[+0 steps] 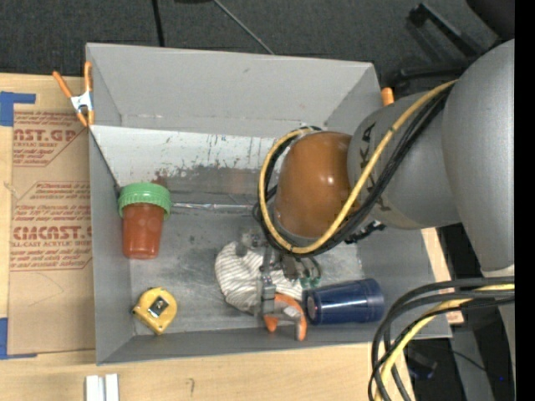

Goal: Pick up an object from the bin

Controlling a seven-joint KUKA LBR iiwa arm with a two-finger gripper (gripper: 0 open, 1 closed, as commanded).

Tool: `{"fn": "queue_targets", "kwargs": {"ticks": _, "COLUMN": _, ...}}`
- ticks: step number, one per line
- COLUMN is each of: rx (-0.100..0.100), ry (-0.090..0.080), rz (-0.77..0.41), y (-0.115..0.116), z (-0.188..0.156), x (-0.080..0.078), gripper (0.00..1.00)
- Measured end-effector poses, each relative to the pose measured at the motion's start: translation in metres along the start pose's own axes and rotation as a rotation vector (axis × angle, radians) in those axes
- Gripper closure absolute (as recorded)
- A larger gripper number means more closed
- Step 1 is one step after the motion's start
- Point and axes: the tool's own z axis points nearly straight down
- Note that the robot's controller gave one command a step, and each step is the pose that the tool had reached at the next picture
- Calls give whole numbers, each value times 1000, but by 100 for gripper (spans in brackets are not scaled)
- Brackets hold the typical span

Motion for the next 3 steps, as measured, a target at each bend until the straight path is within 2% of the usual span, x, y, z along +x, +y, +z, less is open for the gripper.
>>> {"fn": "queue_targets", "kwargs": {"ticks": 1, "rx": 1, "ry": -1, "rz": -148, "y": 0, "z": 39, "x": -1, "gripper": 100}}
{"fn": "queue_targets", "kwargs": {"ticks": 2, "rx": 1, "ry": -1, "rz": -148, "y": 0, "z": 39, "x": -2, "gripper": 100}}
{"fn": "queue_targets", "kwargs": {"ticks": 3, "rx": 1, "ry": -12, "rz": -159, "y": 33, "z": -130, "x": -24, "gripper": 100}}
